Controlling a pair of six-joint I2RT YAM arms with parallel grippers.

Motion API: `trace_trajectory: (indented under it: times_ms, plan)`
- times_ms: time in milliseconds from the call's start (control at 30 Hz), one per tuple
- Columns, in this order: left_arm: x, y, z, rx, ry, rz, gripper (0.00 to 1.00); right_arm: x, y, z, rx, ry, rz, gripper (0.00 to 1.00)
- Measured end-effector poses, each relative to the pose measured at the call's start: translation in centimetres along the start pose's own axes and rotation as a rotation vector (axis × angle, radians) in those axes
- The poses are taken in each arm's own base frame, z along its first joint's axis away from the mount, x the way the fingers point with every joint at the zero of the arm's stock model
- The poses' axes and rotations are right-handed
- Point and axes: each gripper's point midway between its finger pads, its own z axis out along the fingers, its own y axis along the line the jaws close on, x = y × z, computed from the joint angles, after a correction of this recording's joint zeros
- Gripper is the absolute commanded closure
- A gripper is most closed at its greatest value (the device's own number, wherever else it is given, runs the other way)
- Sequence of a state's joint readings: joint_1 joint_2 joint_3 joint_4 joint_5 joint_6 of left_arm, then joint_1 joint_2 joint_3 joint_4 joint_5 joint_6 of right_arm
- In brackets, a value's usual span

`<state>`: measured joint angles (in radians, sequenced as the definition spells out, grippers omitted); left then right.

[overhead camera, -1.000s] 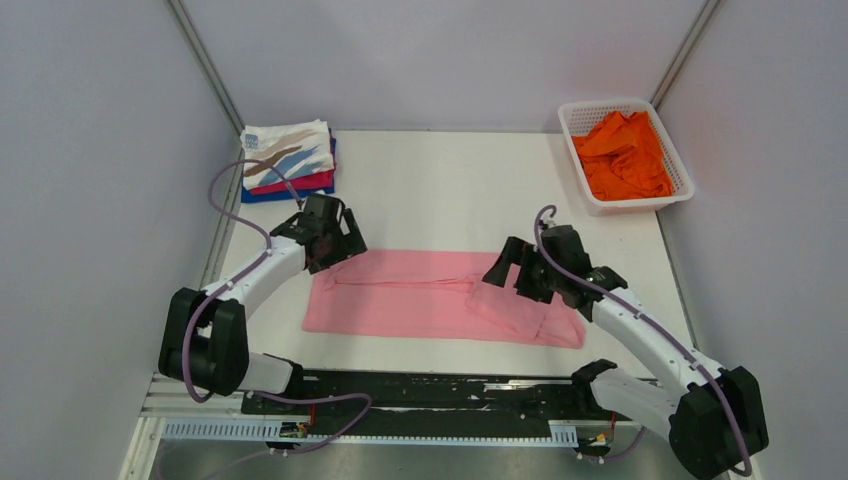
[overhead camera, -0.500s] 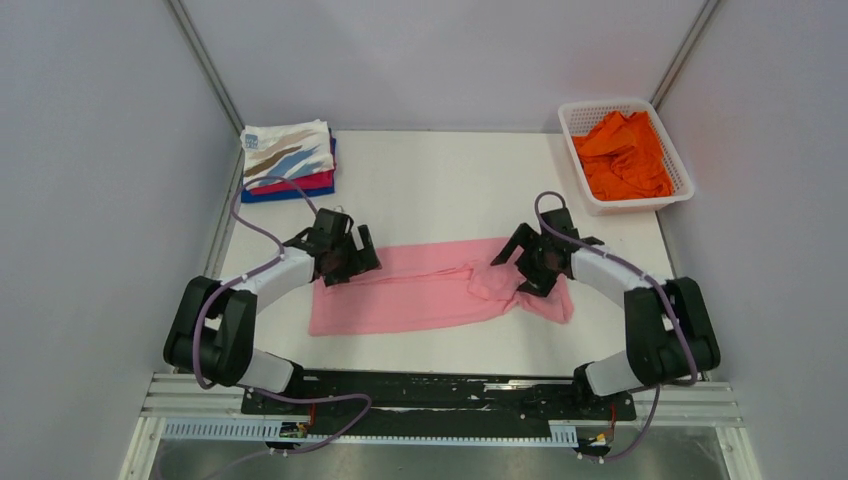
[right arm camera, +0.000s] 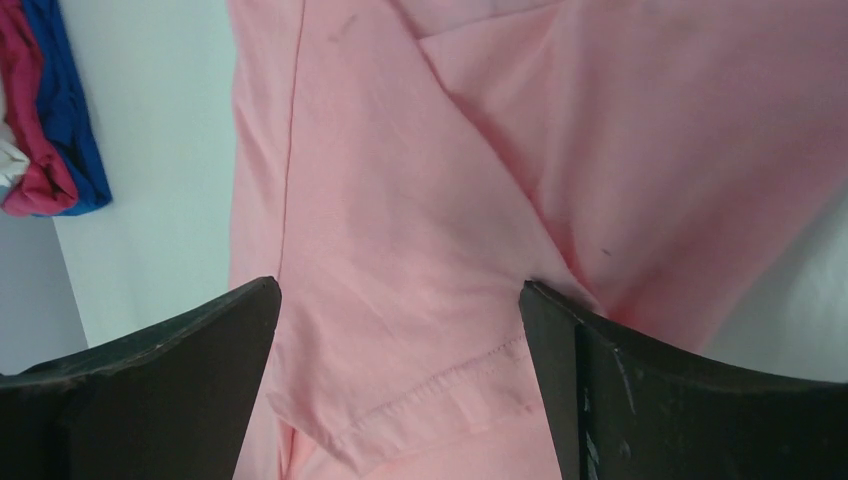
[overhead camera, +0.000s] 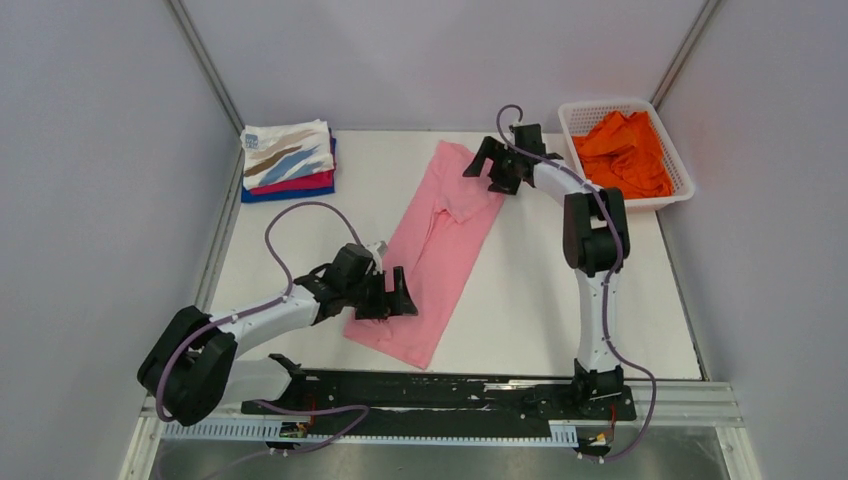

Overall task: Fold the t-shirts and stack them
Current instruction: Rotate the tshirt 90 degrees

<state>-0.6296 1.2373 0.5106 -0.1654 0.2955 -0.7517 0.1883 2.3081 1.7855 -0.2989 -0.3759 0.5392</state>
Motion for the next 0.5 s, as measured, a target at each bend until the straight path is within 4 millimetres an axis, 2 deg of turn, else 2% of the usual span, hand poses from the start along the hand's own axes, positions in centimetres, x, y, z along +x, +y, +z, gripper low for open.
trace_trajectory:
  times_ms: [100,200,333,500]
  plan:
    - [0.8,-1.8,0.8,0.086,0.035,0.022,0.0,-1.9,1.9,3.0,-0.082,-0.004,-0.104,0.0]
    - [1.0,-3.2,1.6,0.147,0.058,0.039,0.0,-3.0,3.1,4.8,-0.132,-0.017,-0.196,0.0]
    - [1.4,-3.9,1.7,0.17,0.069,0.057,0.0,-3.5,3.8,5.5,-0.144,-0.032,-0.29,0.0]
    - [1.3,-3.7,0.9,0.117,0.073,0.076,0.0,-3.1,3.7,5.2,-0.135,-0.024,-0.386,0.0]
